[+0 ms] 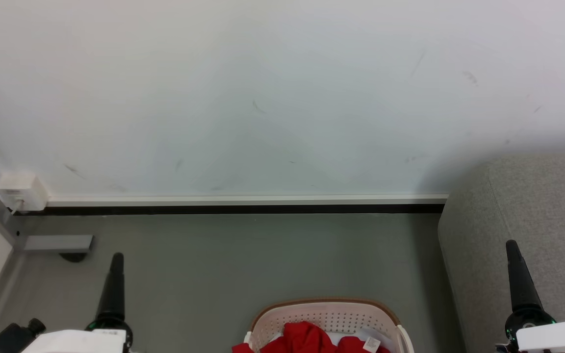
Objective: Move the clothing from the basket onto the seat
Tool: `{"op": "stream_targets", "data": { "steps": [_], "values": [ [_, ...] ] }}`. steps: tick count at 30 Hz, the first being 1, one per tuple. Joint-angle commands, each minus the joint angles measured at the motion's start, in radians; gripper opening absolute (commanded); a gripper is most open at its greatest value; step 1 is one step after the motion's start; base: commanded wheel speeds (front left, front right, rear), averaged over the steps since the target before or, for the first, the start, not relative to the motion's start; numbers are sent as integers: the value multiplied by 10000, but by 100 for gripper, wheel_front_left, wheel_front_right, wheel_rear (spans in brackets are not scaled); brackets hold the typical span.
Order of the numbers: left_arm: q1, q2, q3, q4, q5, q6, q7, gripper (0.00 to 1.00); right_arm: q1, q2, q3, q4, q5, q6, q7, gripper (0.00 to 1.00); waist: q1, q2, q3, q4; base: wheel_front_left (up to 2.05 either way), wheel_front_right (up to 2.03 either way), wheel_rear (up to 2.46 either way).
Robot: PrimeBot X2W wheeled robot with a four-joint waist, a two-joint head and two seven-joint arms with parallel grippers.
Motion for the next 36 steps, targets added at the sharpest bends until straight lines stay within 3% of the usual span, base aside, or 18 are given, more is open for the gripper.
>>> {"op": "stream_targets", "data": {
  "steps": [1, 17, 36],
  "values": [
    [-66, 76, 3, -205, 410, 21, -104, 100, -166, -44, -79, -102, -462, -6, -94, 100, 0, 0, -4, -1, 0, 0, 0],
    [124, 97, -362, -253, 3731, 427, -653, 100, -205, 72, -50, 389, -4028, -8, -292, 100, 0, 0, -105, -20, 0, 0, 0],
    [251, 156, -716, -150, 6484, 677, -1195, 100, -296, 289, -112, 1041, -6584, -11, -508, 100, 0, 0, -260, -25, 0, 0, 0]
  ]
}}
